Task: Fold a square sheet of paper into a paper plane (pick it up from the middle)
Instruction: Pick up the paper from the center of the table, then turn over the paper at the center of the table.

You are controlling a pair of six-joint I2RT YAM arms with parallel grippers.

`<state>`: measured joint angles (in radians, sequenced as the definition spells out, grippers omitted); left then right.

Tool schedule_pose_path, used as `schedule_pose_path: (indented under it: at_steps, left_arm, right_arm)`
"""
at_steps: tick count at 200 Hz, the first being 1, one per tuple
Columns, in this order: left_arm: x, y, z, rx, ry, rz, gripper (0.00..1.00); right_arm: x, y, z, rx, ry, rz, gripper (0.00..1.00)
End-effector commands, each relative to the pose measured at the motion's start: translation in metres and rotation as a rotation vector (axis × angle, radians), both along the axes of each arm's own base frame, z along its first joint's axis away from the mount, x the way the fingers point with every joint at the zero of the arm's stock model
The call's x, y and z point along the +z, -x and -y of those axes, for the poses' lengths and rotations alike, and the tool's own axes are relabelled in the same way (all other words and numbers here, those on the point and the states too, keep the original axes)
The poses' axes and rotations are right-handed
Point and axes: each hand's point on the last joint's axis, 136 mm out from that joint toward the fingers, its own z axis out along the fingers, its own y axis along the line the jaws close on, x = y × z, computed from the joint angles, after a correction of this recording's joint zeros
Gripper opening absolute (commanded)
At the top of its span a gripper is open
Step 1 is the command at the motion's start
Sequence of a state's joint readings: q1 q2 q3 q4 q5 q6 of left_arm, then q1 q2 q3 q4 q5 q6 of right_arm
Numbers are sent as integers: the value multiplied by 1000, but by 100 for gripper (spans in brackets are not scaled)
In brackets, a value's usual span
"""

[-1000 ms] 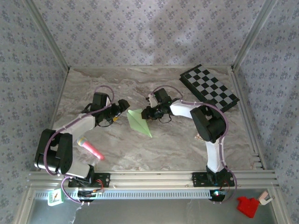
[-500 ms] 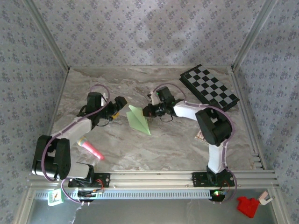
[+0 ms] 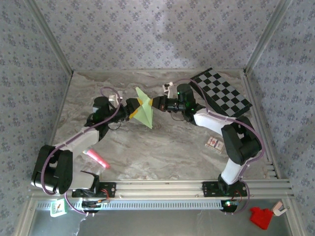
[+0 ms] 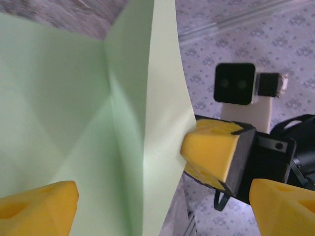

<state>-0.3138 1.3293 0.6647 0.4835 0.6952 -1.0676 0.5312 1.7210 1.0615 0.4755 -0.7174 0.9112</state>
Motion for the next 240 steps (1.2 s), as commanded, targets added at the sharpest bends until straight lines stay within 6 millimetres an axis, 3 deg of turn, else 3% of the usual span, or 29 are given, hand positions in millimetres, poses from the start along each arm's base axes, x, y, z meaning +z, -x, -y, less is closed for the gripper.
schedule_pose_path:
  at_steps: [1,81,129,240]
  left_arm:
    - [34,2,13,-69,50,118,87]
    - [54,9,32,-160,131,184,61]
    - [55,16,40,-201,121,206,54]
    - [44,8,33,-131,89,178,40]
  right_arm:
    - [36,3,0,21,-123,13,4]
    - [46,3,-2,37,-184,-7,5]
    - [48,3,-1,40,-214,-20,6]
    - [45,3,6,27,-209,-18,7]
